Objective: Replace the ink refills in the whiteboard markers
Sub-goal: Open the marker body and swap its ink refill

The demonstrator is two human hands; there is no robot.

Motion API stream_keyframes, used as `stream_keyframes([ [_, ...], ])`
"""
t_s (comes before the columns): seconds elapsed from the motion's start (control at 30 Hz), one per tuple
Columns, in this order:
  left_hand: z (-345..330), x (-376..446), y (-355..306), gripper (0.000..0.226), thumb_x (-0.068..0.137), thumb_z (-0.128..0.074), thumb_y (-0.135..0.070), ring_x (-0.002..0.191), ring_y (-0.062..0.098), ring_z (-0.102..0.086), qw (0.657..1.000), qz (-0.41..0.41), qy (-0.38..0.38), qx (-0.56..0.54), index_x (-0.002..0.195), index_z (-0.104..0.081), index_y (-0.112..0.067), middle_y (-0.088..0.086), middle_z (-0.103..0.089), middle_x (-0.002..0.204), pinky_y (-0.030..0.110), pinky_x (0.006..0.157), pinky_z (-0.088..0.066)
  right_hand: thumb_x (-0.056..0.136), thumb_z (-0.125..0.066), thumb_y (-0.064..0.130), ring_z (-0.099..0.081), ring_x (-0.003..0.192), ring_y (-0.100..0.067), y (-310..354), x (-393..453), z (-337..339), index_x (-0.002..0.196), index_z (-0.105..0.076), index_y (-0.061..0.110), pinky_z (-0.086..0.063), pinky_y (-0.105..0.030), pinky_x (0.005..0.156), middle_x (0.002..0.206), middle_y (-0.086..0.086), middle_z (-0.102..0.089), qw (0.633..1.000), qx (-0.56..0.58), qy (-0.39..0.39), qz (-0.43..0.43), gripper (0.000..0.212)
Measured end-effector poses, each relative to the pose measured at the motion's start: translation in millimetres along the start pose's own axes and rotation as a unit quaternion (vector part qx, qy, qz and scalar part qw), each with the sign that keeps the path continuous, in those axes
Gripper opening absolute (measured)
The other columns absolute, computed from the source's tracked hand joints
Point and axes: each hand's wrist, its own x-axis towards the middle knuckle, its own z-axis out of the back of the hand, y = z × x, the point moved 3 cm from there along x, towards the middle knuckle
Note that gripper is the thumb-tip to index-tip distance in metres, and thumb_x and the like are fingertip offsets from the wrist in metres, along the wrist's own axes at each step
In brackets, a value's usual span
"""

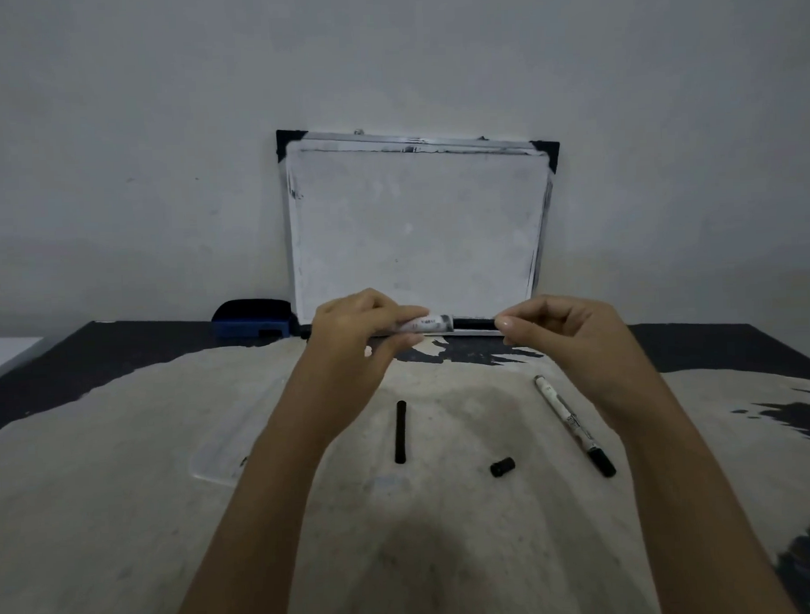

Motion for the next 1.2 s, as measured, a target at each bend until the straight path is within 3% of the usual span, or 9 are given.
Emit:
stream_keyframes([
  [0.07,-4,-1,0,0.031,0.081,-0.06,-0.026,0.074,0.008,-0.054,1.0,-0.006,0.01,0.007,0.11,-0.068,-0.02,-0.003,-0.062,0.083,0.032,0.078,-0.047,0.078,-0.071,0.021,-0.065,0.074,-0.012,0,0,-3,0.082,-0.074,0.017,-0.052,-0.019,0.073,0.084,-0.013,-0.073,1.0,0.001,-0.007,0.009,0.007],
  [0.17,-10,-2,-5,0.031,0.083,-0.059,-0.029,0.074,0.007,-0.051,1.0,-0.017,-0.004,0.014,0.11,-0.068,-0.017,-0.003,-0.061,0.083,0.032,0.072,-0.046,0.081,-0.069,0.02,-0.062,0.075,-0.011,-5,2,-13,0.087,-0.074,0.017,-0.051,-0.016,0.071,0.084,-0.012,-0.072,0.998,0.029,-0.043,0.022,0.009],
  [0.27,-15,-2,-4,0.034,0.083,-0.053,-0.032,0.074,0.005,-0.047,0.999,-0.012,-0.03,0.024,0.109,-0.068,-0.016,-0.002,-0.062,0.083,0.034,0.068,-0.046,0.092,-0.055,0.016,-0.058,0.076,-0.005,-10,4,-30,0.11,-0.067,0.017,-0.048,-0.01,0.073,0.09,-0.001,-0.066,0.995,0.0,-0.079,0.053,0.021],
  [0.4,-20,-3,-4,0.035,0.083,-0.052,-0.033,0.072,0.007,-0.049,0.998,0.013,-0.055,0.019,0.108,-0.069,-0.015,-0.004,-0.06,0.082,0.039,0.067,-0.049,0.096,-0.045,0.009,-0.059,0.086,-0.014,-16,4,-48,0.123,-0.055,0.023,-0.048,-0.011,0.079,0.098,-0.01,-0.057,0.991,-0.003,-0.087,0.1,0.032],
  [0.63,-31,-7,-8,0.031,0.083,-0.06,-0.026,0.075,0.005,-0.05,0.996,0.041,-0.076,-0.019,0.11,-0.067,-0.012,0.006,-0.065,0.083,0.011,0.068,-0.04,0.087,-0.061,0.005,-0.069,0.09,-0.015,-22,1,-52,0.096,-0.068,0.023,-0.055,-0.021,0.08,0.097,-0.006,-0.07,0.977,0.074,-0.162,0.113,0.021],
  [0.83,-37,-10,-3,0.026,0.082,-0.066,-0.019,0.074,-0.006,-0.056,0.989,0.097,-0.056,-0.091,0.108,-0.068,-0.015,-0.008,-0.066,0.085,0.003,0.068,-0.039,0.088,-0.06,0.007,-0.069,0.081,-0.01,-26,5,-41,0.103,-0.069,0.022,-0.054,-0.016,0.076,0.096,-0.005,-0.07,0.993,0.076,-0.074,0.047,0.023],
  [0.93,-41,-11,1,0.019,0.083,-0.065,-0.017,0.07,-0.003,-0.065,0.956,0.193,0.002,-0.221,0.103,-0.068,-0.016,-0.008,-0.07,0.082,0.009,0.068,-0.049,0.085,-0.064,0.009,-0.067,0.072,0.0,-32,5,-17,0.105,-0.072,0.015,-0.054,-0.011,0.067,0.089,0.002,-0.072,0.998,-0.008,0.036,-0.041,0.022],
  [1.03,-50,-16,6,0.021,0.085,-0.062,-0.018,0.07,0.009,-0.07,0.898,0.286,0.093,-0.322,0.102,-0.065,-0.006,0.005,-0.073,0.086,0.017,0.069,-0.057,0.081,-0.07,0.013,-0.067,0.079,-0.001,-51,3,-1,0.096,-0.075,0.023,-0.051,-0.012,0.07,0.093,0.008,-0.074,0.954,-0.227,0.174,-0.088,0.019],
  [1.2,-63,-32,14,0.025,0.089,-0.057,-0.015,0.071,0.012,-0.071,0.847,0.343,0.212,-0.345,0.106,-0.062,0.002,0.012,-0.072,0.092,0.019,0.065,-0.058,0.074,-0.076,0.013,-0.061,0.082,-0.005,-81,-1,-3,0.094,-0.073,0.022,-0.048,-0.018,0.074,0.102,0.0,-0.07,0.897,-0.306,0.284,-0.144,0.021],
])
